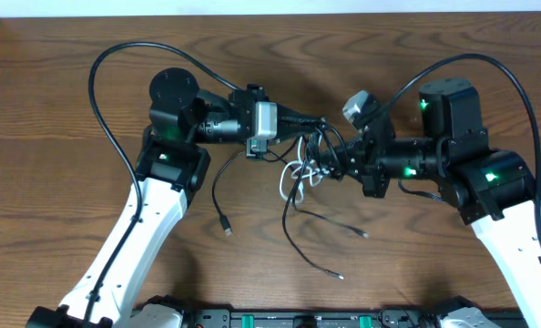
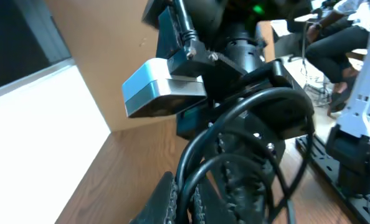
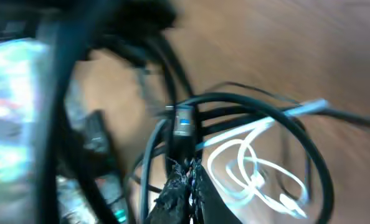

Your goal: Untangle cables

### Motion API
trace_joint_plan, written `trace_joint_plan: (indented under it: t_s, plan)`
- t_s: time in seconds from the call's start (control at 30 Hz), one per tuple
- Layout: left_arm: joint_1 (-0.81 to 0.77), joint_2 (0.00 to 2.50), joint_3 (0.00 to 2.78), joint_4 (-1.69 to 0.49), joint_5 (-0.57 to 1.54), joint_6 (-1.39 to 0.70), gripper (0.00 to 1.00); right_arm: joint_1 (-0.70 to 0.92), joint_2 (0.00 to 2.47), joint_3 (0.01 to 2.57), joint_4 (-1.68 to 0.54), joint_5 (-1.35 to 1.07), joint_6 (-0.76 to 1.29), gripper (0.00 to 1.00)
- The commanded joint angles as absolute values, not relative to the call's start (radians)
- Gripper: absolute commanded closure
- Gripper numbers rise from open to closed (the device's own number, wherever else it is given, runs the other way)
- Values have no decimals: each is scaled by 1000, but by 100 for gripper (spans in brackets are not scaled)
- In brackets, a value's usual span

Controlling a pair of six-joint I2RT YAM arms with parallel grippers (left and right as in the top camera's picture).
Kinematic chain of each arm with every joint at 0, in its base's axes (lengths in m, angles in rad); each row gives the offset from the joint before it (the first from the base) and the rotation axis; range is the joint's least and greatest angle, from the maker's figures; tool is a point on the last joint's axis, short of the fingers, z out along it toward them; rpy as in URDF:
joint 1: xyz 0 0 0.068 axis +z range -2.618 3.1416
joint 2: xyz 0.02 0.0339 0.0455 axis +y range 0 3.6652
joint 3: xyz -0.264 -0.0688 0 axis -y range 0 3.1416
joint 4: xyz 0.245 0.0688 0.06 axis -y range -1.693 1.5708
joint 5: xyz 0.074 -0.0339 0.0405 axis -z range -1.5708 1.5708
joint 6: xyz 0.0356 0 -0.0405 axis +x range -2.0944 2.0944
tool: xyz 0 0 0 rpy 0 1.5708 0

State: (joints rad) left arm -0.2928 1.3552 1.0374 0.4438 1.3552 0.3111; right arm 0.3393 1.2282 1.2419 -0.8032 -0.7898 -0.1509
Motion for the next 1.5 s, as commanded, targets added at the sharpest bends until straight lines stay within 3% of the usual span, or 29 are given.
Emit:
trace_joint_plan:
  t_s: [0.0,0.1,0.3,0.33,0.47,0.67,0.87,1.03,1.47]
  plan:
    - [-280,1343,1051,464,1285,294,92,333,1230,1229,-833,-525,-90,95]
    - [-280,1343,1051,458,1285,294,92,331,1230,1229,-827,-521,-91,83]
    - [-280,1343,1051,450,1285,294,92,315,1230,1229,-803,-470,-89,39]
    - [-280,1343,1051,450,1285,294,92,314,1230,1229,-804,-469,-89,38]
    - [-280,1343,1051,449,1266,293,92,313,1230,1229,-807,-486,-90,37]
    - [-280,1343,1051,421,974,126,92,313,1230,1229,-814,-518,-113,34]
    - [-280,1343,1051,420,948,83,92,308,1230,1229,-780,-534,-121,37]
    - [-280,1343,1051,416,949,83,92,293,1230,1229,-744,-546,-121,45]
    - [-282,1343,1051,391,957,-41,92,265,1230,1229,-637,-753,-120,47]
